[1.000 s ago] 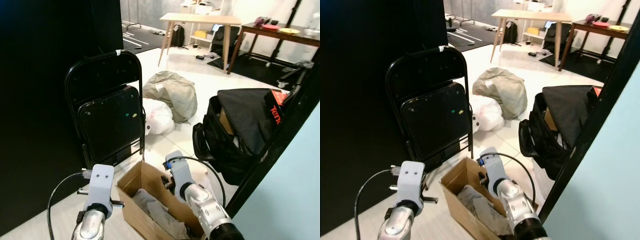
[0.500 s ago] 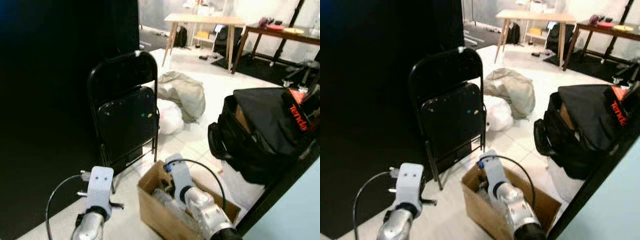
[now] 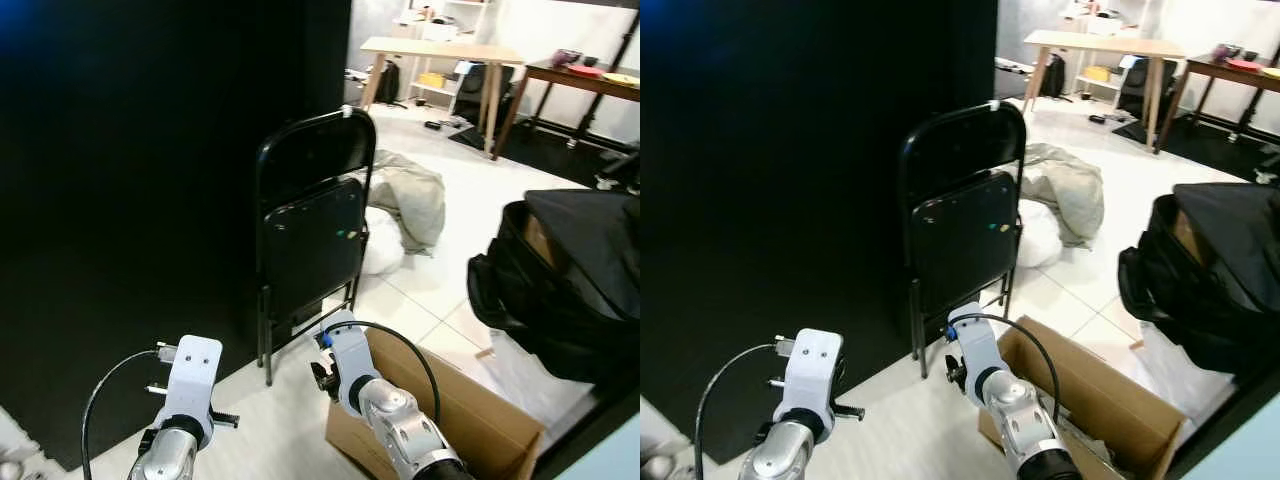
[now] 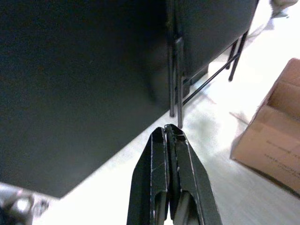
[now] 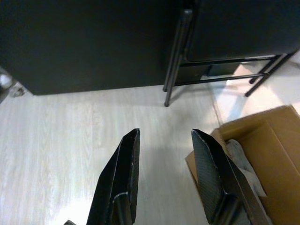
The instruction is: Clean up the room
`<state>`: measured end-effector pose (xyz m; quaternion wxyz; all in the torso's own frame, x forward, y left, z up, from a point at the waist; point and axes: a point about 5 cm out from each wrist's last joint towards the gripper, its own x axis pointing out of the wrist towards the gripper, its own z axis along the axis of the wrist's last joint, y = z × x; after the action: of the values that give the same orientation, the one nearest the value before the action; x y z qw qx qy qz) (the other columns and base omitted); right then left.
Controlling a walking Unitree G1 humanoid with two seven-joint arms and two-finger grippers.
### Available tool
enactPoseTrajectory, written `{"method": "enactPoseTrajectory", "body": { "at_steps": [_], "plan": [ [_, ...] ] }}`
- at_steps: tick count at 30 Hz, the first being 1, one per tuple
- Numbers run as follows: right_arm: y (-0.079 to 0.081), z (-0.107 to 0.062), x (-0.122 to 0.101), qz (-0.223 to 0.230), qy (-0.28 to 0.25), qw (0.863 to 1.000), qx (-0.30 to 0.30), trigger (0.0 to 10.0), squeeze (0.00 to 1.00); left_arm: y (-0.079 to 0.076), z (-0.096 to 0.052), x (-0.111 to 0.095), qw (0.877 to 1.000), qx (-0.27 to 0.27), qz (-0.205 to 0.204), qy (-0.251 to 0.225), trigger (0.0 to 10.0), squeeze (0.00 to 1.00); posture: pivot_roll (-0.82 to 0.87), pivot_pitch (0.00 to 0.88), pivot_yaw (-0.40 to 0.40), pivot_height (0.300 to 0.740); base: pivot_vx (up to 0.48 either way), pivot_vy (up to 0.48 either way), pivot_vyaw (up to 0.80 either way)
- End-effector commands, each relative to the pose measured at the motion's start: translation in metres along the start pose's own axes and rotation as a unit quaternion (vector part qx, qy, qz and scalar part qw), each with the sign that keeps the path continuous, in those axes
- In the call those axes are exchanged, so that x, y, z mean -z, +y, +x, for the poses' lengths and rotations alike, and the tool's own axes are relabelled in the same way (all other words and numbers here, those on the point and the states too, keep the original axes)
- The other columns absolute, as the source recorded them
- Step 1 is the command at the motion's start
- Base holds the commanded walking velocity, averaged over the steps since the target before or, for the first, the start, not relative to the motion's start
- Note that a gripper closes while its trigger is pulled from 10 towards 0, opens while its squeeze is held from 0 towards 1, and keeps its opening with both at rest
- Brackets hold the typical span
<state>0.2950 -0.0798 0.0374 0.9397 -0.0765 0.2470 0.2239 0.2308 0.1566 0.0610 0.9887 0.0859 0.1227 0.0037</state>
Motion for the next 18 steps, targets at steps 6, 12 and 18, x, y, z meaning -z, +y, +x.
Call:
{"method": "enactPoseTrajectory", "body": {
  "at_steps": [6,12,18],
  "plan": [
    [-0.0046,-0.0016,-0.0008,0.002,0.000,1.000,0.009,10.0,0.00,-0.0026,0.0016,0.0003,1.000,0.005,0.001,0.008,10.0,0.00,0.05,0.000,-0.011,0.740,0.000,-0.240,0.00],
    [-0.0046,-0.0010,-0.0035,-0.007,-0.004,1.000,0.006,10.0,0.00,-0.0046,0.0037,-0.0001,1.000,0.005,0.005,0.003,10.0,0.00,0.05,0.002,-0.015,0.740,0.000,0.000,0.00],
    [-0.0043,-0.0010,-0.0026,-0.026,-0.001,1.000,0.009,10.0,0.00,-0.0084,0.0036,0.0047,1.000,0.015,-0.007,0.016,10.0,0.00,0.05,0.005,-0.015,0.740,0.000,0.000,0.00]
  ]
}}
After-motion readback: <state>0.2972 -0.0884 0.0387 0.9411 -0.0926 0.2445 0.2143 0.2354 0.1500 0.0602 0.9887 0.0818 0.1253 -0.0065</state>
